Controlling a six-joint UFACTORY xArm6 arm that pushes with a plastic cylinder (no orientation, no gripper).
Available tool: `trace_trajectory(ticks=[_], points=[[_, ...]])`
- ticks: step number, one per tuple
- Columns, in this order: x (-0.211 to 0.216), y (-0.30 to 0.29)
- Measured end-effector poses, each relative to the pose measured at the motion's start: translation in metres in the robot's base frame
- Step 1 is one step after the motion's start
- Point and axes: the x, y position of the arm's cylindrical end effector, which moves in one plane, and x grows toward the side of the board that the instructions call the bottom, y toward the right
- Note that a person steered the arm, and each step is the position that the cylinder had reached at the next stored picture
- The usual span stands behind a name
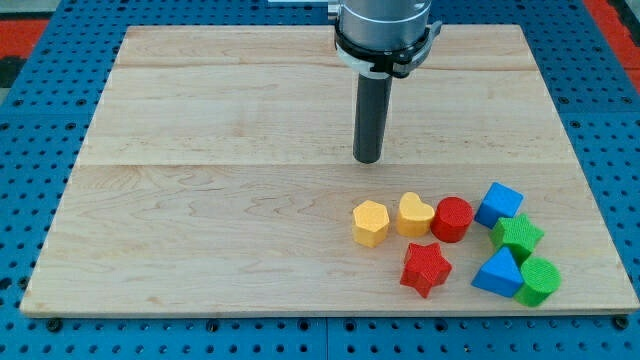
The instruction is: Push the green circle towards the bottom center of the board
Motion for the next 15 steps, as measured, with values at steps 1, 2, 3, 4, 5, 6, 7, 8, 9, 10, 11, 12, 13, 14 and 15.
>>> trace_trajectory(ticks=[1, 2, 3, 4, 5, 6, 7, 8, 9, 10, 11, 12, 13, 14, 15], points=[[0.000, 0.003], [0.000, 0.003], [-0.002, 0.002], [-0.051, -0.001], [-0.066, 0.100], [-0.024, 0.196], [0.048, 0.210], [0.108, 0.214], [0.165, 0.193], [0.185, 0.151], [0.186, 0.130], [0.185, 0.156], [0.184, 0.147], [0.184, 0.120], [0.185, 0.107]])
